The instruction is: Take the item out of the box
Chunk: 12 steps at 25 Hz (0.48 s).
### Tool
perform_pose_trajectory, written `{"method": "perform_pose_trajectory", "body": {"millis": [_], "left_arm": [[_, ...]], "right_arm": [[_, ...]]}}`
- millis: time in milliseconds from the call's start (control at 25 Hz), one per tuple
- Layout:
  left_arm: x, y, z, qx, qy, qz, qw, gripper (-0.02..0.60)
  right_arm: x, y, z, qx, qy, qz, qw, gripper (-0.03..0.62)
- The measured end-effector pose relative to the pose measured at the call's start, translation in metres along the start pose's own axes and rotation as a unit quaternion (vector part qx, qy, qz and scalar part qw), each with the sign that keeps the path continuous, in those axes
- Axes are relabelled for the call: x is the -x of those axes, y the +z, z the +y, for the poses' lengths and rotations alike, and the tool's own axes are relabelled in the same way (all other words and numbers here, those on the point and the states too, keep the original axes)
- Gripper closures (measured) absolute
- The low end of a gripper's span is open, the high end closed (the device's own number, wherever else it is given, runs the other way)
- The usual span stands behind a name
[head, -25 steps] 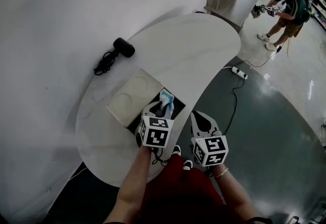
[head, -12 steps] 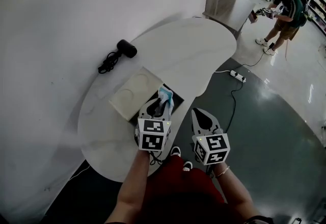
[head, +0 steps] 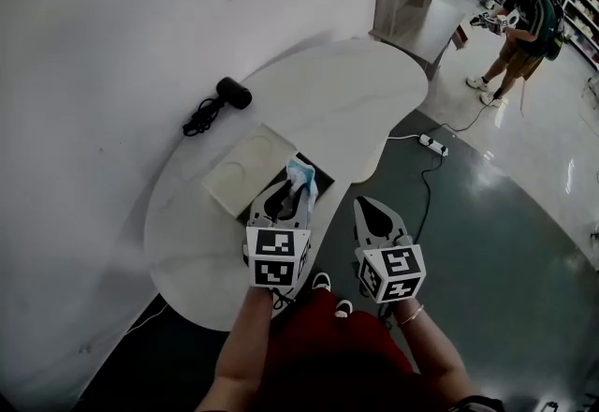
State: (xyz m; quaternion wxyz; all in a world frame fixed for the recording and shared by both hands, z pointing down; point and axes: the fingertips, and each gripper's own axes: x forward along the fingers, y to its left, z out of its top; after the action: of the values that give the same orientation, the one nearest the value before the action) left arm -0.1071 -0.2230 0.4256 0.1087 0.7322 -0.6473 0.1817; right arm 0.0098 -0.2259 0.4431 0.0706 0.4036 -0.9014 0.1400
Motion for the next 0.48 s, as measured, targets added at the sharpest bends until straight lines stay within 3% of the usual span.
{"method": "perform_pose_trajectory", "body": {"millis": [480], "left_arm": [[0.036, 0.012, -0.004, 0.005, 0.013, -0.051, 0.9986, 0.479]], "right_arm": [[0.016, 0.013, -0.005, 0.004, -0.011, -0.019, 1.0, 0.579]]}}
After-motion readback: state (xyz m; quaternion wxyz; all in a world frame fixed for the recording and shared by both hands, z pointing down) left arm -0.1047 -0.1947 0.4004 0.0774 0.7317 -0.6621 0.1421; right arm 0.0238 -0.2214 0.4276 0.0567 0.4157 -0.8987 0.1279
